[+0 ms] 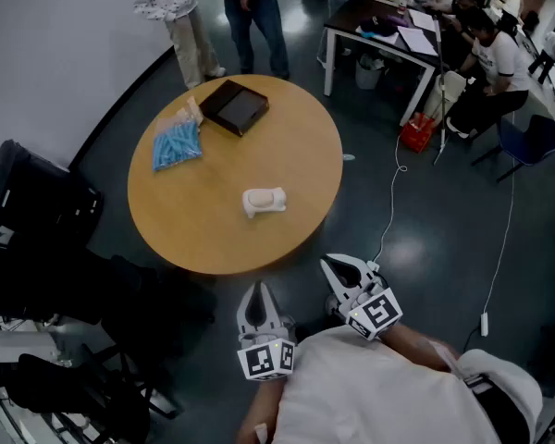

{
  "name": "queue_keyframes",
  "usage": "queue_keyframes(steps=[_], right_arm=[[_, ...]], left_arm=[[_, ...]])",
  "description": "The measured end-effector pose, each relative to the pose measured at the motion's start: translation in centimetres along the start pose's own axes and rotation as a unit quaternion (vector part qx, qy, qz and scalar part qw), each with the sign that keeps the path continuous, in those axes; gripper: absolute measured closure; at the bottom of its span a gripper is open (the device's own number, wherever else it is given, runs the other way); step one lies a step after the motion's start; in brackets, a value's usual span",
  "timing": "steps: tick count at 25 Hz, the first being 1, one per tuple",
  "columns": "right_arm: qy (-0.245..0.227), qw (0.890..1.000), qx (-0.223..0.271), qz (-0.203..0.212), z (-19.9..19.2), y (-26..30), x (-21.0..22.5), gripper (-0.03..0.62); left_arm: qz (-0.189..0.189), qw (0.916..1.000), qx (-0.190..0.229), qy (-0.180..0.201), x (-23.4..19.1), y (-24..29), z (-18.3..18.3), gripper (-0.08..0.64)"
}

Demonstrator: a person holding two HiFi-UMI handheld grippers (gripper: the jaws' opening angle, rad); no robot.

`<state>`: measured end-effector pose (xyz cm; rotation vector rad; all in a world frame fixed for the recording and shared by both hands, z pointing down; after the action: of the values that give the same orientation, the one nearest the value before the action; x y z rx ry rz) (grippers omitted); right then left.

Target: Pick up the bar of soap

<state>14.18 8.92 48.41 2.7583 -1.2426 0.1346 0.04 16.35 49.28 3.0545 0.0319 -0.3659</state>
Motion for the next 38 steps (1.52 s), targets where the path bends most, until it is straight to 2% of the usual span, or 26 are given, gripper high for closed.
queue_keyframes(steps=[15, 19, 26, 30, 38], right_arm=[[-0.004, 1.0, 0.008, 0.008, 0.2, 0.1, 0.1, 0.58], [0.013, 1.0, 0.016, 0.011, 0.5, 0.3, 0.6, 0.58], [0.006, 1.0, 0.008, 0.026, 0.0, 2.2, 2.5, 0.58], [0.003, 1.0, 0.006, 0.024, -0.3, 6.1, 3.4, 0.58], [0.003, 1.0, 0.003, -0.004, -1.4, 15.7, 3.3, 0.58]], left_arm=[[0.009, 1.0, 0.004, 0.002, 0.0, 0.0, -0.1, 0.554], [0.022, 0.9997, 0.004, -0.003, -0.2, 0.1, -0.3, 0.554], [0.055, 0.9985, 0.001, -0.006, -0.5, 0.9, -1.0, 0.554], [0.054, 0.9985, -0.004, 0.001, -3.1, 3.2, -1.0, 0.554], [0.007, 0.9999, 0.001, 0.011, -11.5, 11.2, 1.3, 0.554]])
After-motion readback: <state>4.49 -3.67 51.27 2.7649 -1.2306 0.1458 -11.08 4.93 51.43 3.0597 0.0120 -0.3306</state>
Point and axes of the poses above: the fingertips, and each gripper's own axes: y forward along the fingers, x to its right, z out of its top, the point moved 2 cm from there along -y, backward along the fingers, and after that the axes turned 6 degrees about -z, right-handed, at the moved point
